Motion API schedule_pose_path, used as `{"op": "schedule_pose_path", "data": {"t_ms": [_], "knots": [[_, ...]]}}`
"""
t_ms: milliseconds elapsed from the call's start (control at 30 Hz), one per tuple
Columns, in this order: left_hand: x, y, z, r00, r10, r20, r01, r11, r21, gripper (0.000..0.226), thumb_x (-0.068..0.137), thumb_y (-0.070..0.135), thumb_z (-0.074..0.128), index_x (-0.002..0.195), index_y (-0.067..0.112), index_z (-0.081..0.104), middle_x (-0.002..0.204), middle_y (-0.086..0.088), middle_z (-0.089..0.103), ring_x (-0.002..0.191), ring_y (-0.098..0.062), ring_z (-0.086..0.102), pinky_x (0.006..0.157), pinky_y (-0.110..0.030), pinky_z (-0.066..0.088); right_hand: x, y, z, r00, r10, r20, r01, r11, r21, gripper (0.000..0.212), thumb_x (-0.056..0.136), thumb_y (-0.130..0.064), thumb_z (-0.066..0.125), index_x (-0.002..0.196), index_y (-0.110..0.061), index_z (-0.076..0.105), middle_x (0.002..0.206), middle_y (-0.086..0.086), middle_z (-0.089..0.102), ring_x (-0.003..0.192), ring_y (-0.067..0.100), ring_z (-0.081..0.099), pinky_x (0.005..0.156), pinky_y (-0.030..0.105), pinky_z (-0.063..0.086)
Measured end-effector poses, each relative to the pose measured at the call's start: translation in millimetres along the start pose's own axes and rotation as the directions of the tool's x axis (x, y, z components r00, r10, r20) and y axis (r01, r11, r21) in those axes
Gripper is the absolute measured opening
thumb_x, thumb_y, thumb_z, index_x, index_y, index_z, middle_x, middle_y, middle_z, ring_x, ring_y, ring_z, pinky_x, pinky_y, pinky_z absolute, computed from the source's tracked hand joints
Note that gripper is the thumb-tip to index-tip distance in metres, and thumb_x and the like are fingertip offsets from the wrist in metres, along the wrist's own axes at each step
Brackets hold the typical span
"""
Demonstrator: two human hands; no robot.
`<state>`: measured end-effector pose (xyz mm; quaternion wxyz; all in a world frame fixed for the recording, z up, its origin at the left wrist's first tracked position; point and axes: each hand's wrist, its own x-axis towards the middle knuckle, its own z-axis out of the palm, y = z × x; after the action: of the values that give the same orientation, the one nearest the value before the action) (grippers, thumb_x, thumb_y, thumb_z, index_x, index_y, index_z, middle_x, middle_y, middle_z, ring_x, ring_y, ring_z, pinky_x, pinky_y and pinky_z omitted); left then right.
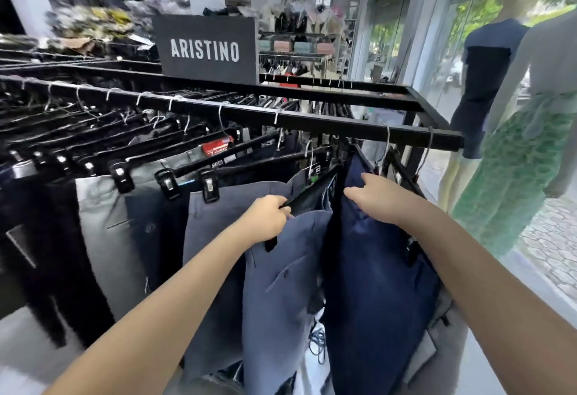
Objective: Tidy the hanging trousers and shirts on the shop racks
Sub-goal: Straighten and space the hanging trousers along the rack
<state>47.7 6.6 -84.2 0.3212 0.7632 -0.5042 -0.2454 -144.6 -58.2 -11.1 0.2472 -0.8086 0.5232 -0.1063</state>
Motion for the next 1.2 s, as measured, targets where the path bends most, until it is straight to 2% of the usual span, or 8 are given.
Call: {"op": "schedule_pose_path", "data": {"t_ms": [67,233,333,500,833,1000,1133,1200], "knots": [[-21.3,-20.6,-7.7,1.0,0.004,0.02,-0.003,1.0,-0.006,0.021,0.101,0.014,0.042,0.111,0.005,0.059,0.106,-0.001,0.07,0.077,-0.001,0.06,0.059,-0.012,0.047,2.8,5.1,3.9,0.998,-0.058,-0.009,0.056,0.991,-0.124,0.046,0.099,-0.026,0.041,0.133,0.005,0.044,0.134,0.023,0.052,0.115,0.036,0.052,0.095,0.041,0.043],[-75.0,-60.6,-54.9,0.996,-0.009,0.092,0.004,0.999,0.047,0.037,0.101,0.026,0.045,0.137,0.019,0.052,0.112,0.017,0.07,0.109,-0.011,0.061,0.095,-0.033,0.049,-0.9,5.0,14.1,0.988,-0.156,0.015,0.149,0.908,-0.391,0.039,0.099,-0.023,0.041,0.124,0.004,0.056,0.129,0.02,0.056,0.117,0.035,0.052,0.093,0.037,0.041],[-106.5,-72.0,-88.7,0.988,-0.017,0.156,0.018,1.0,-0.008,0.029,0.101,0.021,0.047,0.124,0.026,0.063,0.11,0.017,0.071,0.114,-0.018,0.062,0.099,-0.04,0.049,-9.4,-9.0,28.8,0.942,-0.336,-0.021,0.31,0.889,-0.337,0.043,0.093,-0.035,0.058,0.13,-0.014,0.059,0.129,0.011,0.061,0.12,0.031,0.053,0.097,0.032,0.04],[-150.6,-82.7,-125.6,0.966,-0.055,0.251,0.071,0.996,-0.054,0.032,0.1,0.008,0.046,0.125,0.019,0.063,0.117,0.004,0.07,0.112,-0.01,0.063,0.094,-0.021,0.05,-29.6,-42.5,65.7,0.797,-0.571,0.196,0.601,0.782,-0.165,0.064,0.081,-0.045,0.074,0.139,-0.033,0.051,0.14,-0.008,0.054,0.118,0.016,0.056,0.094,0.026,0.04],[-192.2,-97.9,-149.0,0.948,-0.125,0.294,0.145,0.988,-0.047,0.031,0.099,0.007,0.047,0.122,0.016,0.066,0.116,0.002,0.07,0.111,-0.013,0.064,0.095,-0.029,0.049,-33.9,-73.8,98.6,0.671,-0.6,0.436,0.7,0.707,-0.104,0.012,0.085,-0.041,0.069,0.09,-0.032,0.076,0.074,-0.007,0.072,0.065,0.011,0.061,0.065,0.029,0.055],[-172.5,-89.3,-145.2,0.915,-0.094,0.391,0.096,0.995,0.015,0.031,0.097,0.005,0.05,0.12,0.015,0.068,0.117,0.003,0.07,0.113,-0.012,0.063,0.094,-0.025,0.048,-36.8,-64.9,87.0,0.576,-0.561,0.594,0.762,0.633,-0.14,0.018,0.083,-0.044,0.069,0.076,-0.028,0.069,0.065,-0.012,0.064,0.059,0.007,0.051,0.063,0.026,0.044],[-141.1,-75.6,-127.5,0.879,-0.007,0.476,0.015,1.0,-0.013,0.03,0.095,0.0,0.052,0.118,0.01,0.068,0.114,0.0,0.071,0.113,-0.014,0.063,0.096,-0.024,0.047,-50.1,-50.1,75.0,0.511,-0.472,0.718,0.657,0.753,0.028,0.029,0.093,-0.043,0.061,0.074,-0.021,0.068,0.075,-0.012,0.073,0.064,0.0,0.059,0.065,0.015,0.042],[-124.2,-67.1,-116.8,0.864,0.034,0.503,-0.016,0.999,-0.039,0.03,0.093,-0.001,0.055,0.117,0.01,0.069,0.111,-0.001,0.072,0.109,-0.012,0.065,0.092,-0.022,0.048,-54.1,-38.0,68.4,0.505,-0.459,0.731,0.58,0.808,0.106,0.028,0.097,-0.039,0.057,0.085,-0.019,0.073,0.079,-0.006,0.074,0.073,0.007,0.064,0.08,0.034,0.048]]}}
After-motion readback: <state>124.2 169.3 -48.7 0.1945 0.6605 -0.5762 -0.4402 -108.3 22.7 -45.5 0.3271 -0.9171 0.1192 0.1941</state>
